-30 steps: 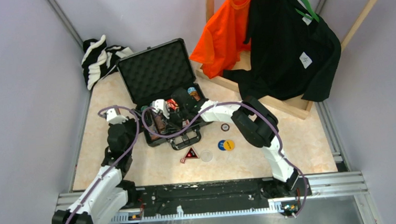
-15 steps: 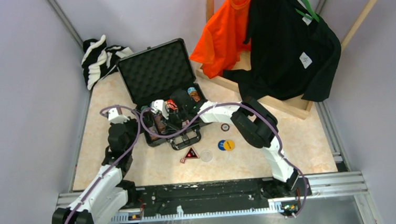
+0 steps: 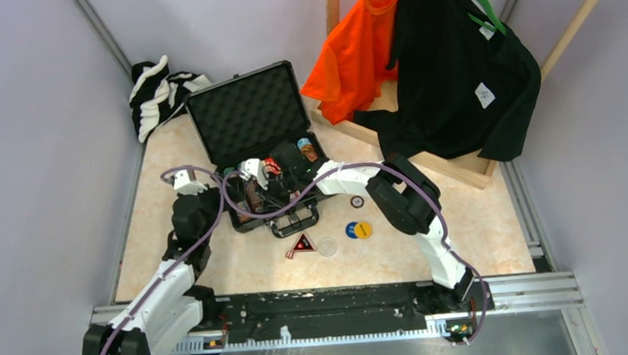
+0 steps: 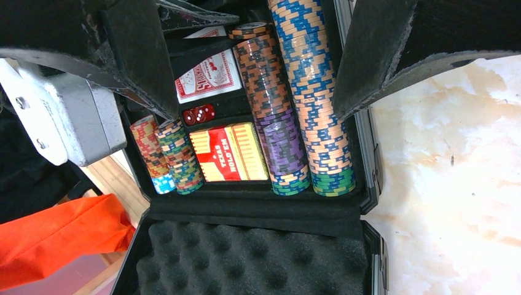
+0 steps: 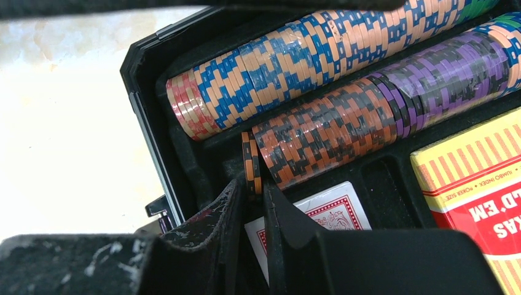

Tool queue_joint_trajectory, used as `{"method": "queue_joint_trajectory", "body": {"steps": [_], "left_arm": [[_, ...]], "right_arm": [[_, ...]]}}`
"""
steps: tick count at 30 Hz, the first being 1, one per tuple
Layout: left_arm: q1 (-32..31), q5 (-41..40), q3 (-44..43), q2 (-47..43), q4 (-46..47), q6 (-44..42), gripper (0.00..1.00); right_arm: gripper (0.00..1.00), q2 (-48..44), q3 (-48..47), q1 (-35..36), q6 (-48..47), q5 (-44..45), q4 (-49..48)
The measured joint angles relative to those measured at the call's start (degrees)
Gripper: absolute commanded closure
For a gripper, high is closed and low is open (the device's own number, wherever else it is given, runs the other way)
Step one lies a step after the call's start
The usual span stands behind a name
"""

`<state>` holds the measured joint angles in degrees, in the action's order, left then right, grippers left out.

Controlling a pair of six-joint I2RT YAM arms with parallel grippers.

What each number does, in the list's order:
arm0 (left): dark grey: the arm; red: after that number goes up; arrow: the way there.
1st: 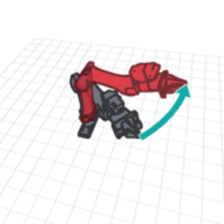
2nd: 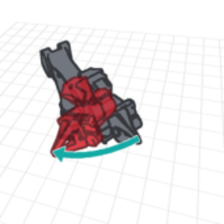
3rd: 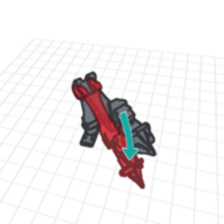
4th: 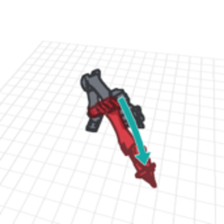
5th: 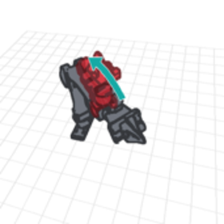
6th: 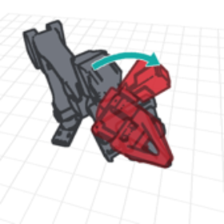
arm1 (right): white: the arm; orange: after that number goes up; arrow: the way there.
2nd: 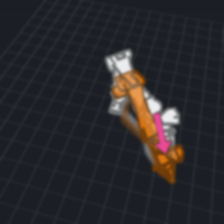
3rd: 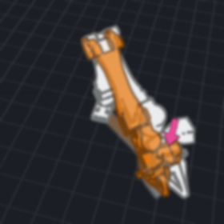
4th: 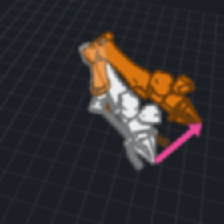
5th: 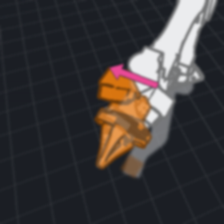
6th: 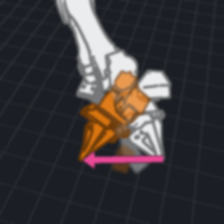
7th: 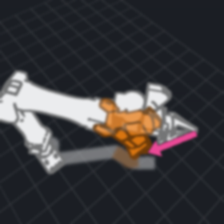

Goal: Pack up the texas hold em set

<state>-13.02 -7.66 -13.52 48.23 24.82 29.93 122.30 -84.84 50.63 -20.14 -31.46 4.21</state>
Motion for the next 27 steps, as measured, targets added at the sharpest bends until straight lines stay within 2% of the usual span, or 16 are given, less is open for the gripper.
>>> {"method": "queue_joint_trajectory", "body": {"steps": [16,27], "left_arm": [[0.0,1.73,0.55,0.11,0.94,-0.07,0.0],[0.0,2.38,0.81,0.11,1.4,-0.15,0.01]], "right_arm": [[0.73,-1.16,0.04,-0.15,-0.22,0.63,1.03],[0.75,-5.49,1.7,-3.69,0.07,6.1,-4.74]]}}
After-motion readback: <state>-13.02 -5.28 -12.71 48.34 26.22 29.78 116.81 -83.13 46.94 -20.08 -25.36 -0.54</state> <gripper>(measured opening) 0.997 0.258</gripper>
